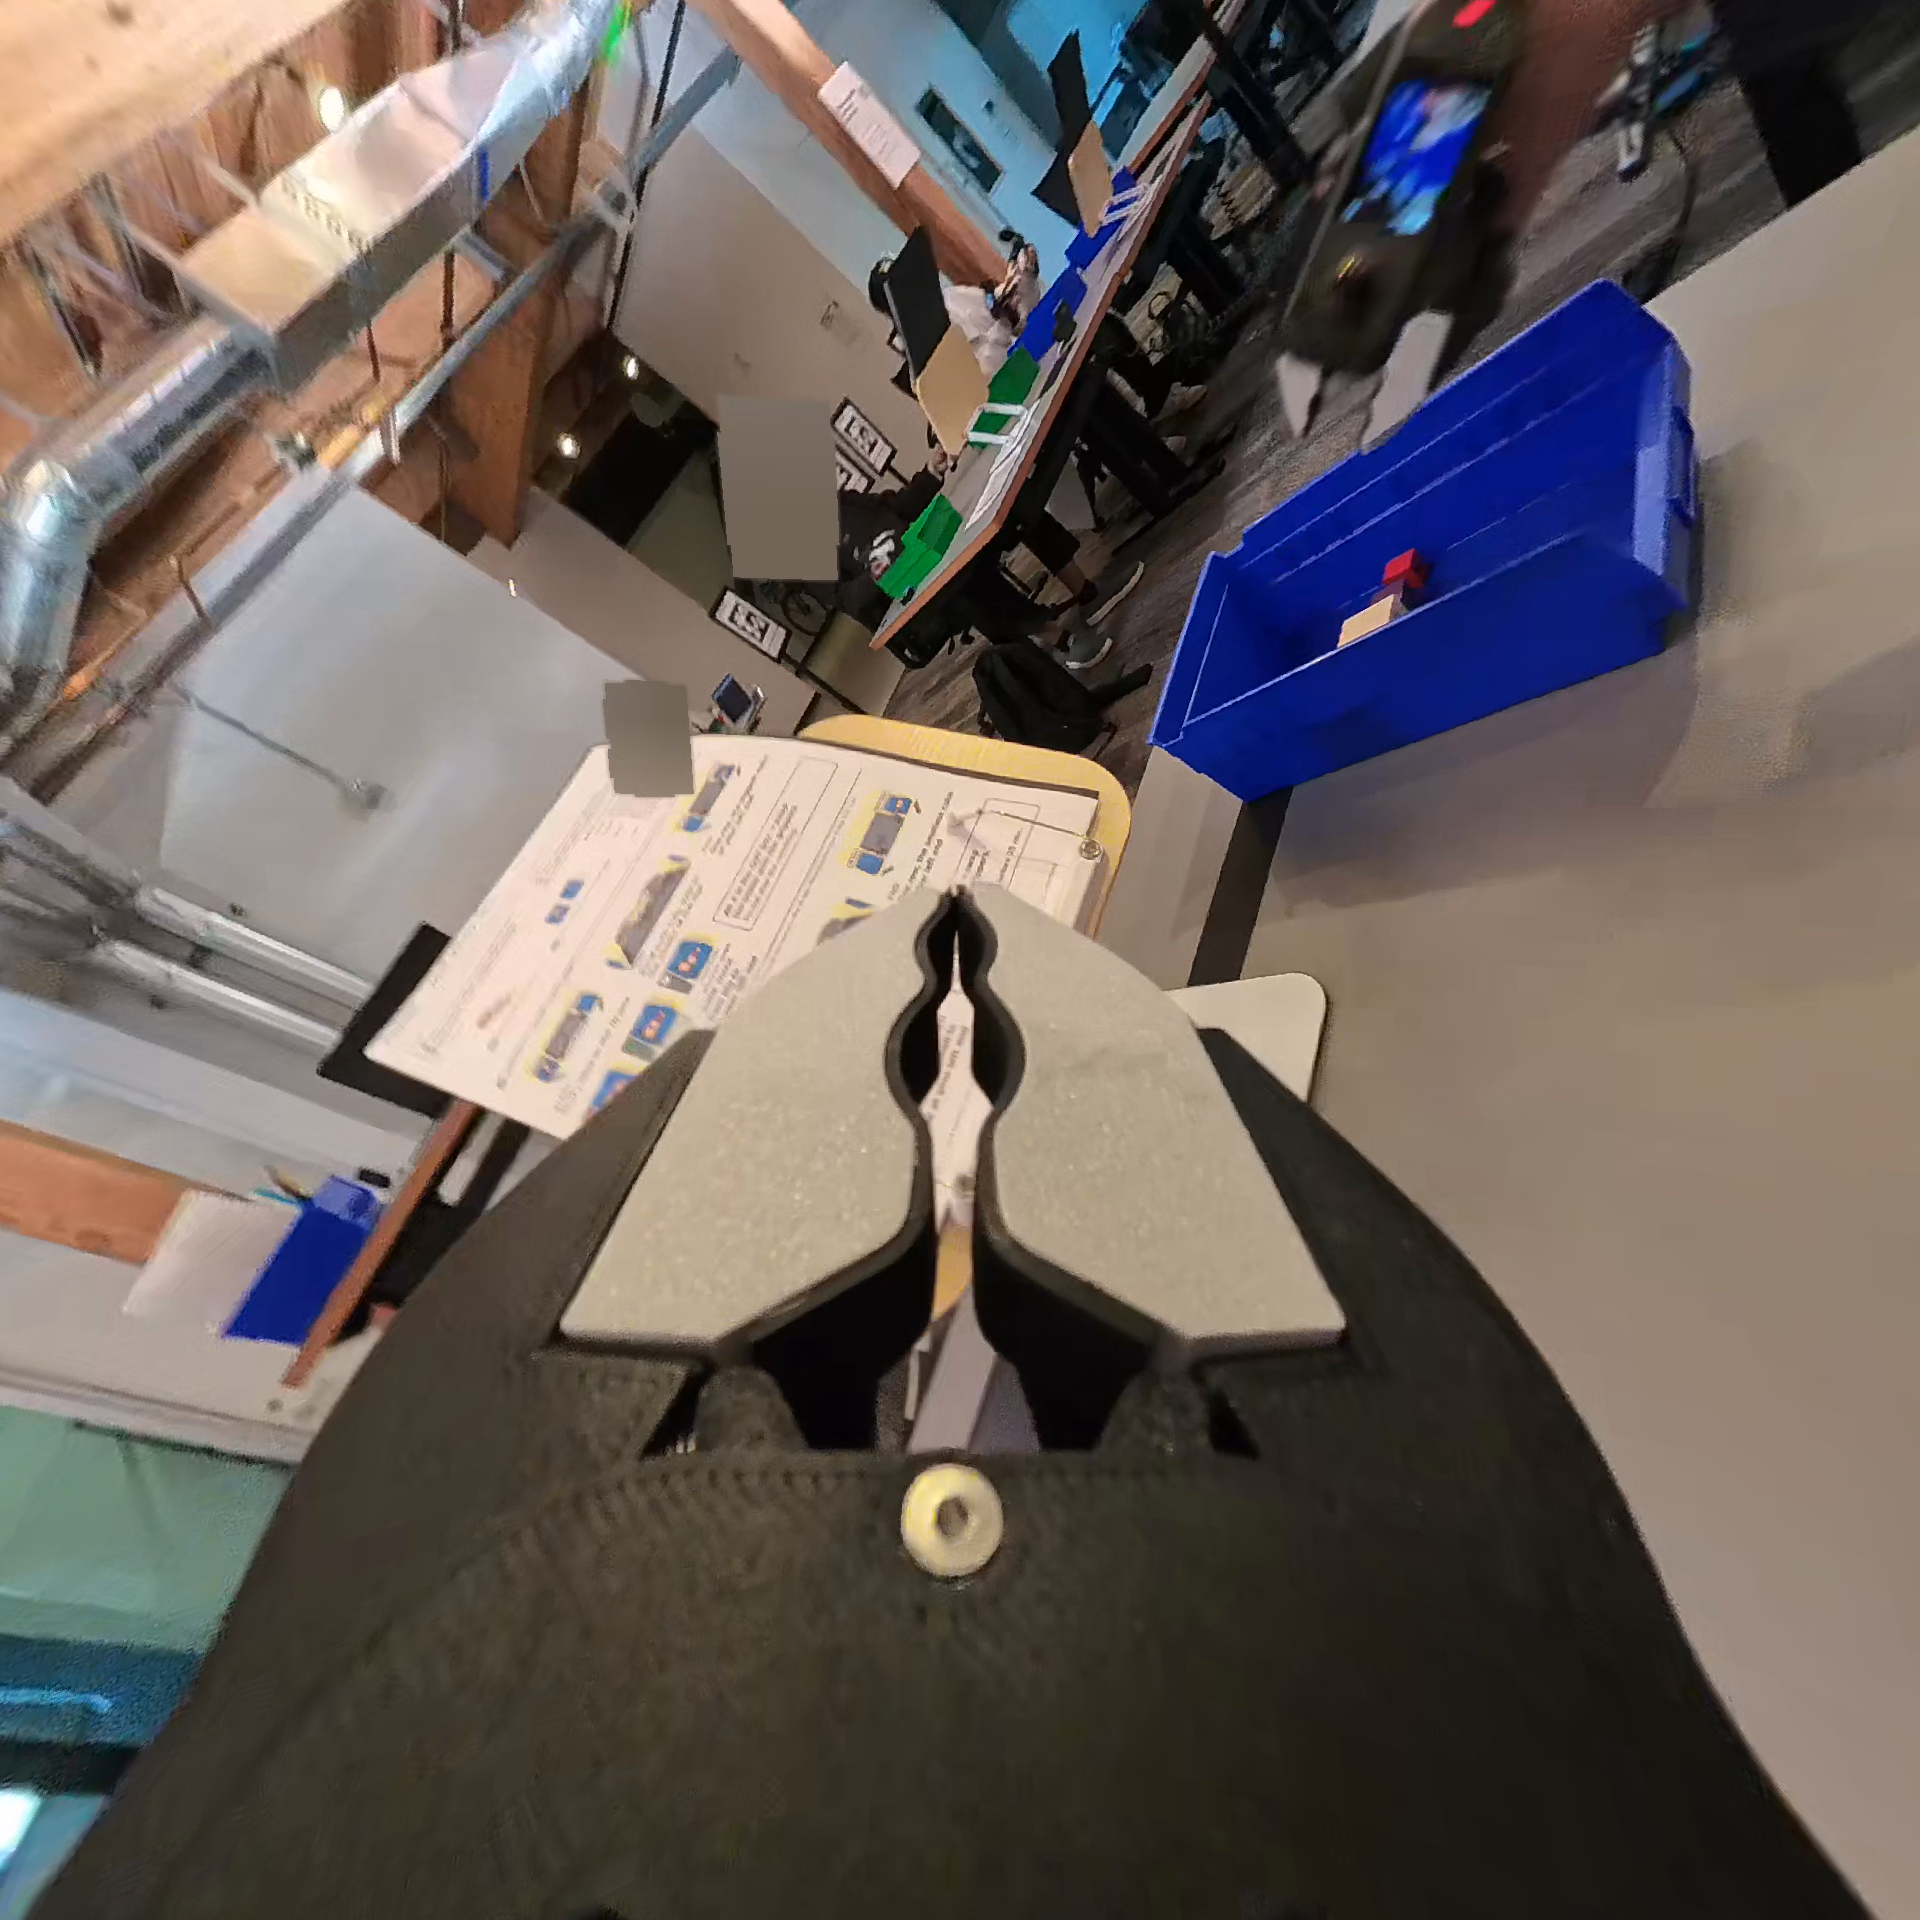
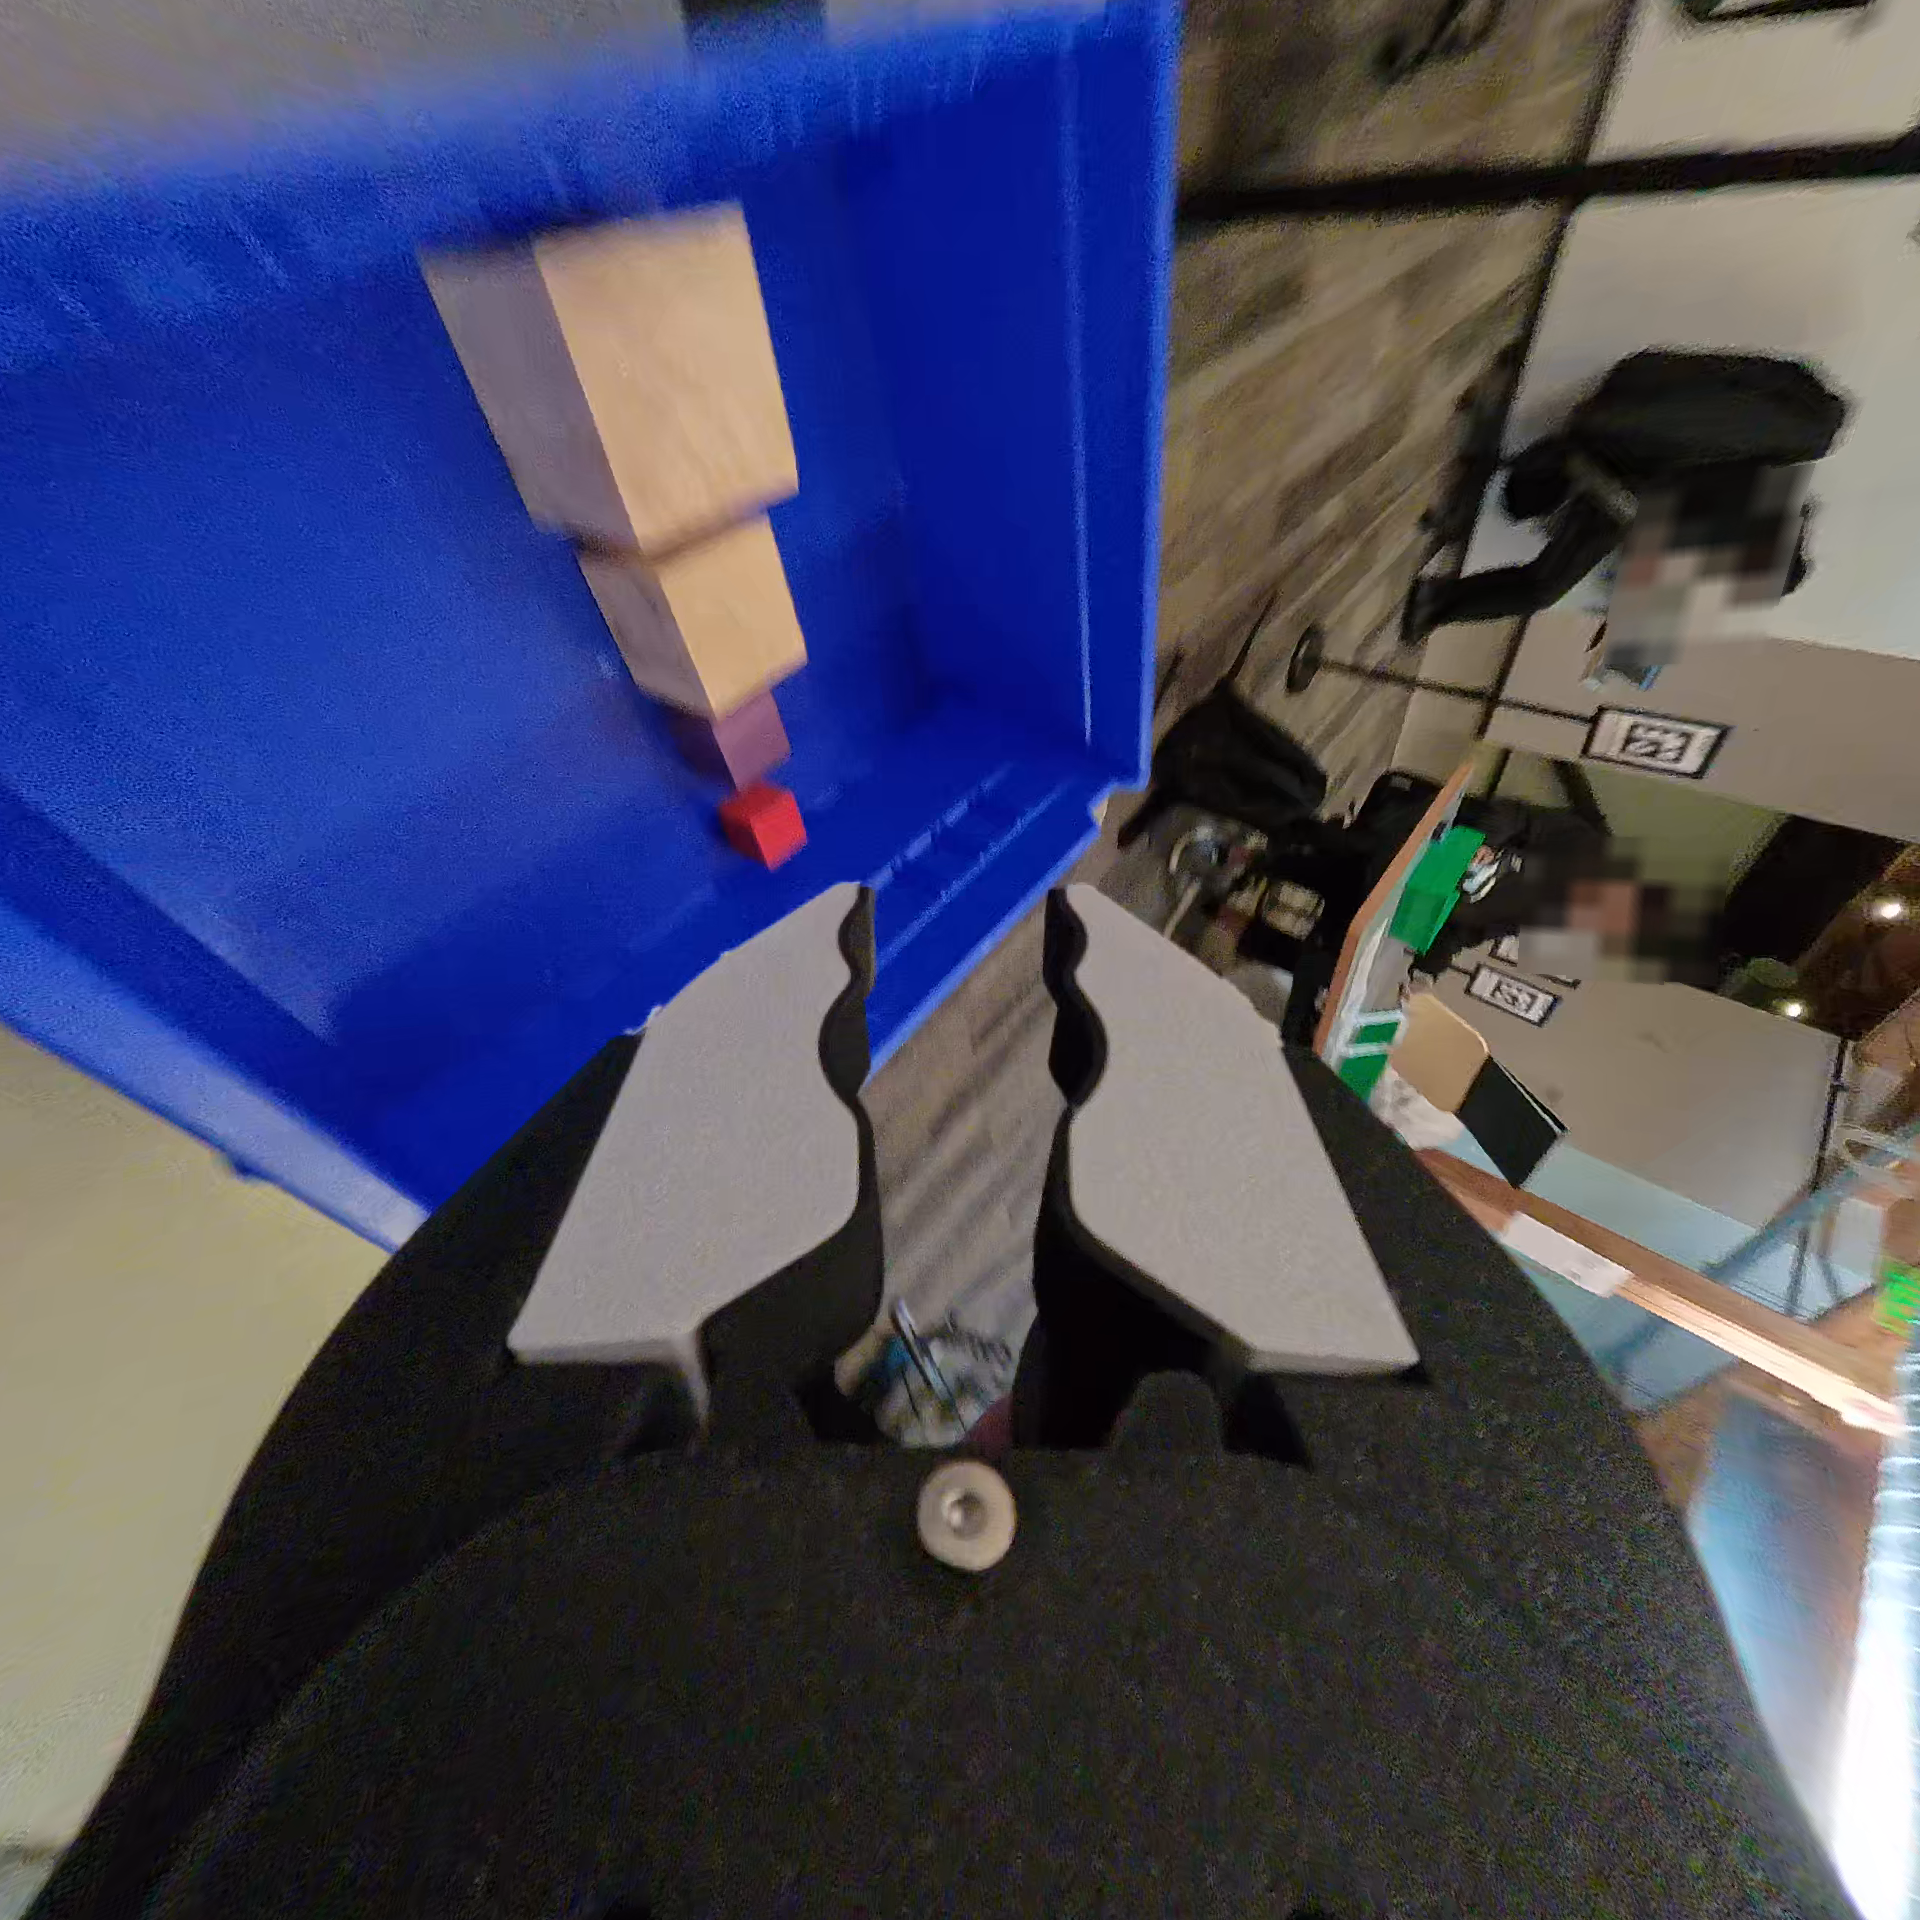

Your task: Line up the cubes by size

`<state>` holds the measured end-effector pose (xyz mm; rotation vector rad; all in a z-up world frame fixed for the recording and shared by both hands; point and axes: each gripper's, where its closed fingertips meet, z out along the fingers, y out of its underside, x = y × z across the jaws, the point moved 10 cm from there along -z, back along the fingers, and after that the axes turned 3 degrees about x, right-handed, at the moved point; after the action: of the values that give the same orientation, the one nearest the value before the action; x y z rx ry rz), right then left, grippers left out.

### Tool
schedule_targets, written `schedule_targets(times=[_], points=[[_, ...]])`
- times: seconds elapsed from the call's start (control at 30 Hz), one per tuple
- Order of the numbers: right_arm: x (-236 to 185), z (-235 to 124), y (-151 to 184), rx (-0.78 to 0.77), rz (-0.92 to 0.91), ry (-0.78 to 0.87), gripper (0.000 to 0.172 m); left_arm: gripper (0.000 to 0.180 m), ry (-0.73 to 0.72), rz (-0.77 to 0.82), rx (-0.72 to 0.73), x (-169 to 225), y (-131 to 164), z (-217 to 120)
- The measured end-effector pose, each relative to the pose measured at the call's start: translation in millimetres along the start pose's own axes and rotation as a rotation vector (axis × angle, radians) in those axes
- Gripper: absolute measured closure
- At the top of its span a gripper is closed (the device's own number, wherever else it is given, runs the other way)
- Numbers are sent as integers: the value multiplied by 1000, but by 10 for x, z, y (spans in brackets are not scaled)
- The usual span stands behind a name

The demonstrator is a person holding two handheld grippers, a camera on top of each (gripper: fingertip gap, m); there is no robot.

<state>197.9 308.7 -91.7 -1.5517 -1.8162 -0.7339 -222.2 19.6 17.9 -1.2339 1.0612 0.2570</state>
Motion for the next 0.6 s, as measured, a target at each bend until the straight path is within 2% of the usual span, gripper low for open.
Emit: schedule_targets(times=[0.13, 0.23, 0.33, 0.43, 0.6], points=[[-385, -573, -225, 219, 154, 92, 142, 180, -23, -124, -67, 145, 113, 85], [-814, -845, -451, 415, 256, 65, 142, 178, -33, -207, -120, 358, 223, 65], [-1253, -964, -703, 542, 317, 22, 141, 162, -42, -264, -210, 636, 385, 20], [-1584, -1011, -964, 648, 383, -37, 141, 155, -81, -321, -300, 949, 590, -41], [-1863, -1014, -1383, 787, 513, -85, 139, 149, -167, -462, -355, 1393, 945, -129]])
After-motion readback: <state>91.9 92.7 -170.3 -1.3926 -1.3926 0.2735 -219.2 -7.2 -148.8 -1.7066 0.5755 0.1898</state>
